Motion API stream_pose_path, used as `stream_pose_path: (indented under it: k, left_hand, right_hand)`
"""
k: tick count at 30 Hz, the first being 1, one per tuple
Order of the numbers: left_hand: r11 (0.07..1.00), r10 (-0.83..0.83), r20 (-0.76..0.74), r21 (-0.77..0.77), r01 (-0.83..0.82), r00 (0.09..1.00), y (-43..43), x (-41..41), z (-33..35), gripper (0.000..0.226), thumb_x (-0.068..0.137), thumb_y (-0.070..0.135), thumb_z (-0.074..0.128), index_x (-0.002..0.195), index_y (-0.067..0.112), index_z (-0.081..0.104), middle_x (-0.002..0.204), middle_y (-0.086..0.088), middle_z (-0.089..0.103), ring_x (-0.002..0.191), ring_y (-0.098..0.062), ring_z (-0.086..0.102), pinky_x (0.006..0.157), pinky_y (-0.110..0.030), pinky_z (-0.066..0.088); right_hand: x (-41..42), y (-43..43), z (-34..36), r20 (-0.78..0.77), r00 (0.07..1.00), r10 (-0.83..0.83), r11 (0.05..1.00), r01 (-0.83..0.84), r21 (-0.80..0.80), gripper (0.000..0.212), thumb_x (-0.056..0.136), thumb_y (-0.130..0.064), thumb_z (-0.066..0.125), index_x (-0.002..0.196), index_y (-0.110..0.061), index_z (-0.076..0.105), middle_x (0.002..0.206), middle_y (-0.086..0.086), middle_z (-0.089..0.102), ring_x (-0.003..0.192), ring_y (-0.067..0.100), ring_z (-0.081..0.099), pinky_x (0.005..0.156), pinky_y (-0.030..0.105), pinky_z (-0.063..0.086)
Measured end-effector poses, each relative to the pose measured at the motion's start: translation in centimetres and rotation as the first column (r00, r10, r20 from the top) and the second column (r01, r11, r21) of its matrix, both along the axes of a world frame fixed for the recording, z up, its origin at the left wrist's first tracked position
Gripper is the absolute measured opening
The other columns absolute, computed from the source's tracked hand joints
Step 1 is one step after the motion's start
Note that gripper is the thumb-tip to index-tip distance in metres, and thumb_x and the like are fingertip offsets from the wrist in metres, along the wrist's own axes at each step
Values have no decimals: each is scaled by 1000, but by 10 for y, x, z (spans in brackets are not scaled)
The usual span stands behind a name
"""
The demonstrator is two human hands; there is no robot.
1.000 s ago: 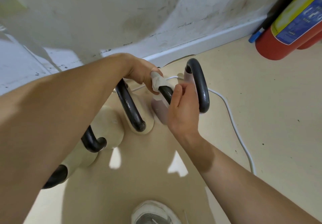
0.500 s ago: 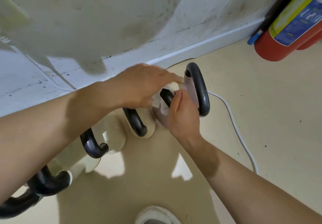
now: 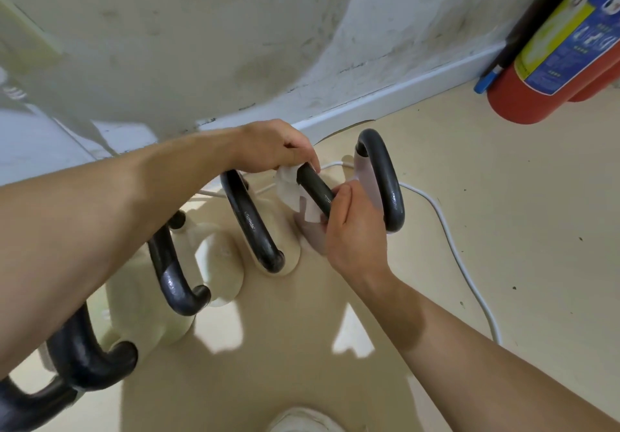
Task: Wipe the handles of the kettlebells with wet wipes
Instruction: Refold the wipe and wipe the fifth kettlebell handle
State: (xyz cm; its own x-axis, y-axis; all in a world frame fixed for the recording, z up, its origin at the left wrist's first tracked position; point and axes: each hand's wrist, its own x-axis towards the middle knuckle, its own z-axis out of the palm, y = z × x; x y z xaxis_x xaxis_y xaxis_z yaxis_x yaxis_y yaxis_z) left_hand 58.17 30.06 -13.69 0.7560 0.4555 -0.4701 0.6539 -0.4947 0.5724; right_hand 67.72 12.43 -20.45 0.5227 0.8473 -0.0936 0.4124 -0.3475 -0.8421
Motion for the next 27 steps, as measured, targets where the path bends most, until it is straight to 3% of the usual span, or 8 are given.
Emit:
stream_pose_path:
  k: [3,6,12,14,17,19,22,27]
  left_hand:
    - [993,101,-111,-50,-107,989,-10,22,-14,40,101,41,46,72,23,68,73,5,59,75,-17,52,73,-29,42]
    - [966,209,-190,-113,-233,959,-21,36,-20,69,100,64,25,63,18,61,65,1,53,73,-20,48,79,-35,40]
    - [959,184,-329,-148,-243,926,-20,38,-19,96,84,86,3,74,25,77,119,3,62,120,-19,48,108,-44,25]
    - [961,170,-315,-155,-227,934,-21,40,-20,99,83,86,1,80,26,79,122,2,60,121,-19,47,108,-44,24]
    - [947,234,-193,-175,-268,953,-21,34,-23,99,89,79,-2,83,20,78,101,3,62,102,-16,53,95,-36,33]
    - [941,262,-131,-187,-283,956,-20,26,-25,96,92,74,-3,83,19,74,97,7,62,103,-17,52,95,-36,34]
    - [953,241,-176,-146,-267,955,-19,20,-22,88,93,73,-3,79,26,70,110,5,55,117,-17,43,111,-45,23]
    - [986,164,-279,8,-169,946,-19,22,-16,83,95,70,-2,75,32,69,121,-2,53,111,-21,43,109,-43,28]
  right_hand:
    - [-1,0,2,4,1000,-14,1000,14,-12,37,103,-34,31,85,-8,50,71,9,61,65,29,59,63,47,51]
    - [-2,0,3,12,999,-39,999,39,-25,37,106,-30,30,87,-8,52,73,10,64,67,28,60,67,50,52]
    - [0,1,5,69,997,-26,999,29,-39,29,107,-21,36,88,-6,52,73,8,61,68,27,58,68,49,49]
    - [0,0,6,51,998,-35,998,37,-43,31,107,-23,34,88,-8,52,73,7,63,68,26,60,67,47,50]
    - [1,2,5,75,997,-19,998,23,-58,26,106,-21,37,88,-9,51,71,2,60,66,24,58,64,43,48]
    - [1,4,3,102,995,-4,998,11,-68,23,105,-19,40,87,-9,51,71,1,56,65,24,55,63,43,47]
    - [1,5,2,79,997,-17,998,22,-59,22,104,-19,41,89,-8,52,71,6,60,65,26,58,64,48,50]
    - [1,5,5,85,996,-25,998,29,-51,22,105,-19,42,90,-7,52,72,8,61,66,28,59,66,49,51]
